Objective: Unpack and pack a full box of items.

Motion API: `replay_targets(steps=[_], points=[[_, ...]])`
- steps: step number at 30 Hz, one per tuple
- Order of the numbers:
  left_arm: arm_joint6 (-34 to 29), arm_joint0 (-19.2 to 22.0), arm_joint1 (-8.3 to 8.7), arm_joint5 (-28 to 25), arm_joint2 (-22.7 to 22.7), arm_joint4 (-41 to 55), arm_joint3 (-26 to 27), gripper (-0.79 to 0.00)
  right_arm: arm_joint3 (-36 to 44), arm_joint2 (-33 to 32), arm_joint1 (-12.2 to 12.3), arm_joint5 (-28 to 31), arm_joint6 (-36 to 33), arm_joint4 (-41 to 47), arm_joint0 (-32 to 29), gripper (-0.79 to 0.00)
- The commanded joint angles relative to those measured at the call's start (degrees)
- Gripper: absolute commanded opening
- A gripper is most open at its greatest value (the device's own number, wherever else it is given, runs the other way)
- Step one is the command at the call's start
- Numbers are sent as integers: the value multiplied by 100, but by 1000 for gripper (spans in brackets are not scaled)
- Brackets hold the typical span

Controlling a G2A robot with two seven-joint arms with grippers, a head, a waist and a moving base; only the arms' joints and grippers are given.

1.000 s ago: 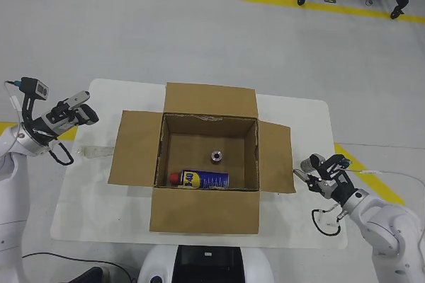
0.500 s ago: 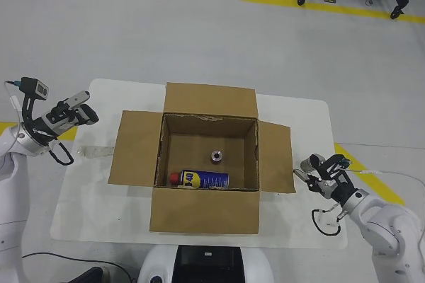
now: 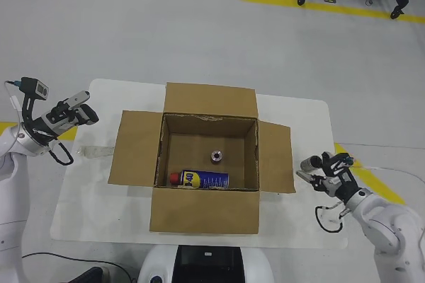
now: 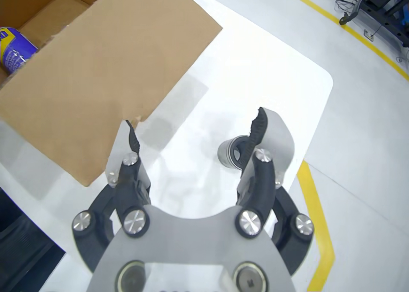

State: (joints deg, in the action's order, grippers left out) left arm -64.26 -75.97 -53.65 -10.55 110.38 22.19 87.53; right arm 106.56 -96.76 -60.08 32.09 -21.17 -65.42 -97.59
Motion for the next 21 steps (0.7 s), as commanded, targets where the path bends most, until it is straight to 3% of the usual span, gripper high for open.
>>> replay_targets(steps=[1, 10, 21], points=[[0, 0, 0, 0, 0, 0, 0, 0, -144, -13, 4, -15, -11, 0, 36, -105], [0, 0, 0, 0, 0, 0, 0, 0, -1361, -39, 17, -134, -140, 373, 590, -126], [0, 0, 0, 0, 0, 0, 0, 0, -2355, 216, 32, 293, -299, 823, 1251, -102]])
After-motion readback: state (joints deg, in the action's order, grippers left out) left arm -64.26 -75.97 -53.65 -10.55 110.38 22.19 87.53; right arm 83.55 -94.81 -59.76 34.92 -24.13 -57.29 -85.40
